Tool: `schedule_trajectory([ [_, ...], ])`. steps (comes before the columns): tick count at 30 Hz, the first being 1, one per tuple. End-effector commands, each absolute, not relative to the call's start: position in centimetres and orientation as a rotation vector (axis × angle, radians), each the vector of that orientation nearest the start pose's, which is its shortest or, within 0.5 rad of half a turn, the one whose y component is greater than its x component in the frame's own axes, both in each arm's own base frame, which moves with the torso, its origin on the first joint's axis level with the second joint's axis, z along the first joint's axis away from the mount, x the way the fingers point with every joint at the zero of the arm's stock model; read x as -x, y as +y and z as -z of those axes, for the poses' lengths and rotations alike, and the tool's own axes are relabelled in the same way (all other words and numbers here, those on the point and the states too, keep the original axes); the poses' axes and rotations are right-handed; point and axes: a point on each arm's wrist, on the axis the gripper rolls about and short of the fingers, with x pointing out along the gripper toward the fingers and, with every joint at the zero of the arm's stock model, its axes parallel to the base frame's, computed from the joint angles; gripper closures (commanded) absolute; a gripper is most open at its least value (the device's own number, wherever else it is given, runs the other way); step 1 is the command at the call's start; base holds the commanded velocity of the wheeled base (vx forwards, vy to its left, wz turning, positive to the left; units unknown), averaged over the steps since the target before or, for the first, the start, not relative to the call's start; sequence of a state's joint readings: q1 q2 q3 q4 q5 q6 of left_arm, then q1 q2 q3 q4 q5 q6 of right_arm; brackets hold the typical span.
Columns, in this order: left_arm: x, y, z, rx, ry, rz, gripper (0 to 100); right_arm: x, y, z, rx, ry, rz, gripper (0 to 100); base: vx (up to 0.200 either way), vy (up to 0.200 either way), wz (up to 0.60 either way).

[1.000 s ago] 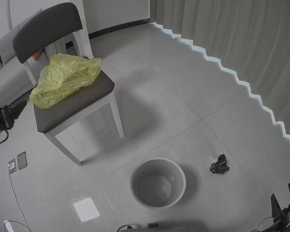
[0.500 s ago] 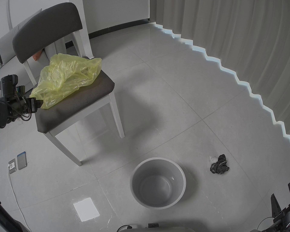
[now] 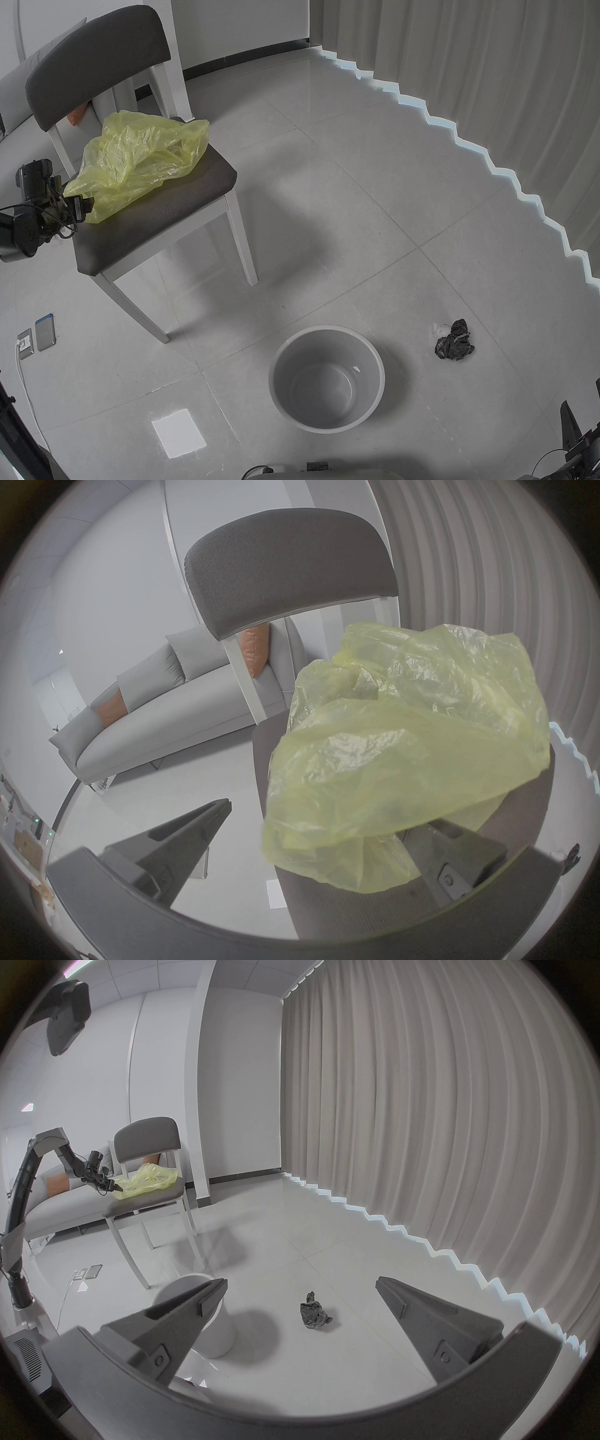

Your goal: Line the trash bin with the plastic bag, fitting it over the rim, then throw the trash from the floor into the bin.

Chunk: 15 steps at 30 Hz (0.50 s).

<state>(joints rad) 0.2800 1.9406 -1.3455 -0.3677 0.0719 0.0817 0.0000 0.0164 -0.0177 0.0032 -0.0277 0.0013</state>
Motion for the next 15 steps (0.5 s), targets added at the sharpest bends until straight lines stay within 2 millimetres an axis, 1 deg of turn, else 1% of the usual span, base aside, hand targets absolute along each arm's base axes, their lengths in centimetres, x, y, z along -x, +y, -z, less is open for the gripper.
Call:
schedule_trajectory([
  [1, -39.0, 11.5, -21.1, -0.056, 0.224, -0.341, 0, 2.2, -0.1, -7.6, -0.001, 0.009, 0.029, 0, 0.000, 0.000, 0.00],
  [5, -39.0, 11.8, -21.5, -0.058, 0.179, -0.348, 0, 2.2, -0.1, -7.6, -0.001, 0.009, 0.029, 0, 0.000, 0.000, 0.00],
  [11, -38.4, 13.3, -21.7, -0.055, 0.171, -0.356, 0, 2.2, -0.1, -7.6, 0.000, 0.009, 0.029, 0, 0.000, 0.000, 0.00],
  [12, -38.4, 13.4, -21.7, -0.054, 0.173, -0.355, 100, 2.2, -0.1, -7.6, 0.000, 0.009, 0.029, 0, 0.000, 0.000, 0.00],
  [15, -38.4, 13.6, -21.6, -0.050, 0.170, -0.343, 100, 2.2, -0.1, -7.6, 0.000, 0.009, 0.029, 0, 0.000, 0.000, 0.00],
])
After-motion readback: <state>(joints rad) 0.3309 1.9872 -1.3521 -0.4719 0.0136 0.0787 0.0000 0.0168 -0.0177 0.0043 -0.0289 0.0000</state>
